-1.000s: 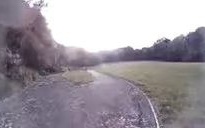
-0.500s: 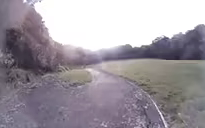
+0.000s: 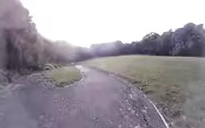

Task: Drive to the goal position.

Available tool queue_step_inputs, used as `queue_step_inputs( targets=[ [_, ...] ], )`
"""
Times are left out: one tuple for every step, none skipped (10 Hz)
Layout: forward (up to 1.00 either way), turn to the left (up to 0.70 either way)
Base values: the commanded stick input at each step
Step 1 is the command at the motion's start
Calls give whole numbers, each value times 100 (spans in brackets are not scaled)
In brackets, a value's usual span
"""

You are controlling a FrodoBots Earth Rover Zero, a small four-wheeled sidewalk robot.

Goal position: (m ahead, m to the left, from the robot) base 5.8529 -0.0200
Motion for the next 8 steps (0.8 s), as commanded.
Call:
queue_step_inputs(
  targets=[
    [50,0],
    [50,0],
    [50,0],
    [50,0],
    [50,0],
    [50,0],
    [50,0],
    [50,0]
  ],
)
